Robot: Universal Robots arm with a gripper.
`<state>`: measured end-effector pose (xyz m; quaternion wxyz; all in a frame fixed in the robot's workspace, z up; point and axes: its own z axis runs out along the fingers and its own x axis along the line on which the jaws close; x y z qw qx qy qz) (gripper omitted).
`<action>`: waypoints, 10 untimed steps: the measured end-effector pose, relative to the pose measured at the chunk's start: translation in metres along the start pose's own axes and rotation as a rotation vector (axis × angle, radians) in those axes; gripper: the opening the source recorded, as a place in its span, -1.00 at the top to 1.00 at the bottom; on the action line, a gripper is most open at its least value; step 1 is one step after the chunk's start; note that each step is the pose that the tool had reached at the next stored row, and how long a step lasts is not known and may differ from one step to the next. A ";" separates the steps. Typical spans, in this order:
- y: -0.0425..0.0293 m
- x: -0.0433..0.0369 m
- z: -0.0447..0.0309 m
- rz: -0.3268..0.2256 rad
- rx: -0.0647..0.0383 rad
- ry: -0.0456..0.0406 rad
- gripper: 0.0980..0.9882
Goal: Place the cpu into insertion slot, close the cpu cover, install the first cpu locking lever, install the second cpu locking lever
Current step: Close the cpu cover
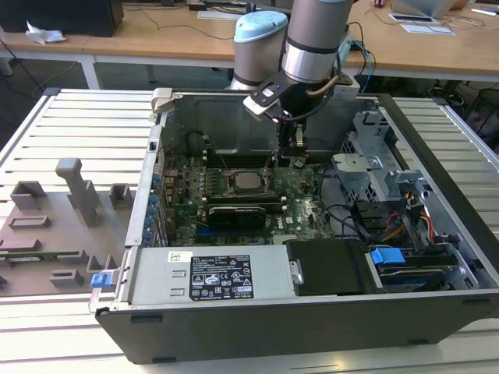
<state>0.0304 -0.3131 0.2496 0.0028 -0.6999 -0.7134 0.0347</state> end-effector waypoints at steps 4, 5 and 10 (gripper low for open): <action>-0.0039 0.0001 0.0002 0.000 0.000 0.0000 0.98; -0.0057 0.0001 0.0003 0.000 0.000 0.0000 0.98; -0.0148 0.0003 0.0008 0.000 0.000 0.0000 0.98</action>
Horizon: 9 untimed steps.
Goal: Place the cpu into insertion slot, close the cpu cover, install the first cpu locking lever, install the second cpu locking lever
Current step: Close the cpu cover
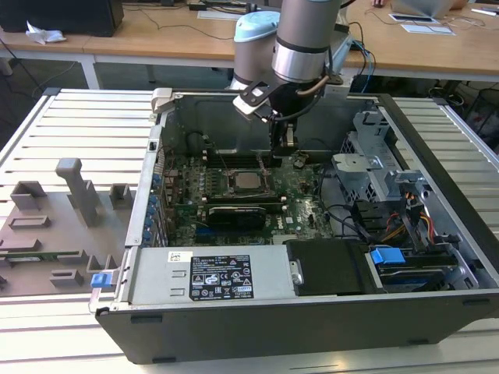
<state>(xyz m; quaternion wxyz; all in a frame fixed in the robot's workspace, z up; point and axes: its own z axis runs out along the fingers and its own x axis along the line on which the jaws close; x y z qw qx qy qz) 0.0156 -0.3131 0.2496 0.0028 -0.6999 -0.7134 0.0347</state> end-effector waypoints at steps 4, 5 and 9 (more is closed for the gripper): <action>-0.0040 0.0001 0.0002 0.000 0.000 0.0000 0.98; -0.0051 0.0001 0.0003 0.000 0.000 0.0000 0.98; -0.0102 0.0002 0.0005 0.000 0.000 0.0000 0.98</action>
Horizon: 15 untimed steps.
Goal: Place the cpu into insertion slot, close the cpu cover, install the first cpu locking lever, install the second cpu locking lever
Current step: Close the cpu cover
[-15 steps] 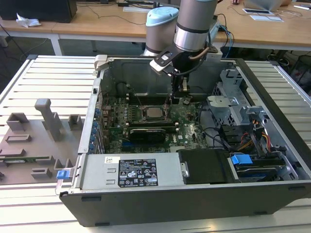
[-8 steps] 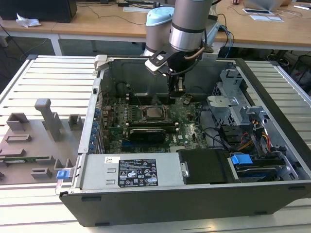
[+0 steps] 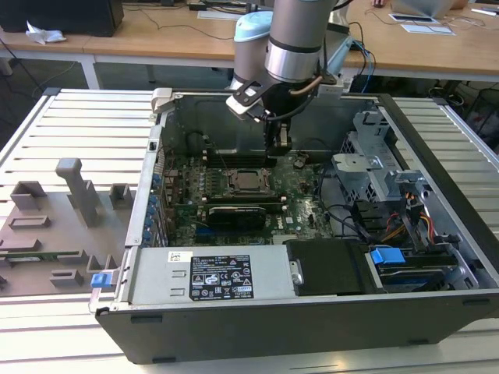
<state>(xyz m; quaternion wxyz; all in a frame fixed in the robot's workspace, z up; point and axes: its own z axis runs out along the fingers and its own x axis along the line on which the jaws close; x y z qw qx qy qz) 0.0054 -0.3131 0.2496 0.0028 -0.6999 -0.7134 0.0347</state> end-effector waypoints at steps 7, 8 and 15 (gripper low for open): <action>-0.0056 0.0001 0.0003 0.000 0.000 0.0000 0.98; -0.0066 0.0001 0.0004 0.000 0.000 0.0000 0.98; -0.0176 0.0004 0.0009 0.000 0.000 0.0000 0.98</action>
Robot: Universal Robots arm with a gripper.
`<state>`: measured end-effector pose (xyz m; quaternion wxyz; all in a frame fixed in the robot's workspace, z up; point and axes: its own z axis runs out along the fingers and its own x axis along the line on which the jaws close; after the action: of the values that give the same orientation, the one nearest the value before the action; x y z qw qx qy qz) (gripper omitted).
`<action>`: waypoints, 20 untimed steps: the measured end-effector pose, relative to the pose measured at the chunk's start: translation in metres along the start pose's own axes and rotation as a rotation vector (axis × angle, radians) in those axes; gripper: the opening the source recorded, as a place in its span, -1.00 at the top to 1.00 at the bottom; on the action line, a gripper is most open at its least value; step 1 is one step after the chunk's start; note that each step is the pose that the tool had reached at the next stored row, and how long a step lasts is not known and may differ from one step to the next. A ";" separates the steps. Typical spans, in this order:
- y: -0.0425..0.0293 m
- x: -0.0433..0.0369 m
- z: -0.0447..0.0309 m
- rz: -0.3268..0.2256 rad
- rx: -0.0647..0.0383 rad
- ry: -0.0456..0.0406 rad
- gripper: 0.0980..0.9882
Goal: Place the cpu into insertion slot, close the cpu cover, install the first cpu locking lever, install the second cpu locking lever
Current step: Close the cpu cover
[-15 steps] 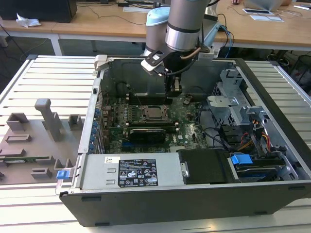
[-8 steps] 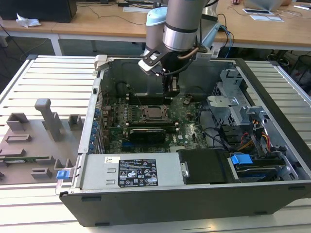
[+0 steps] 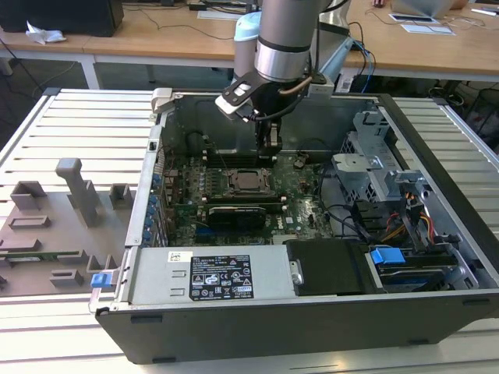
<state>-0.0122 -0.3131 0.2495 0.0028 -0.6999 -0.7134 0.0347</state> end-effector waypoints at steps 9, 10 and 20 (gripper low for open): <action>-0.0204 0.0004 0.0011 0.000 0.000 0.0000 0.98; -0.0215 0.0004 0.0011 0.000 0.000 0.0000 0.98; -0.0334 0.0007 0.0018 0.000 0.000 0.0000 0.98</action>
<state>-0.0457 -0.3131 0.2496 0.0028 -0.6999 -0.7134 0.0347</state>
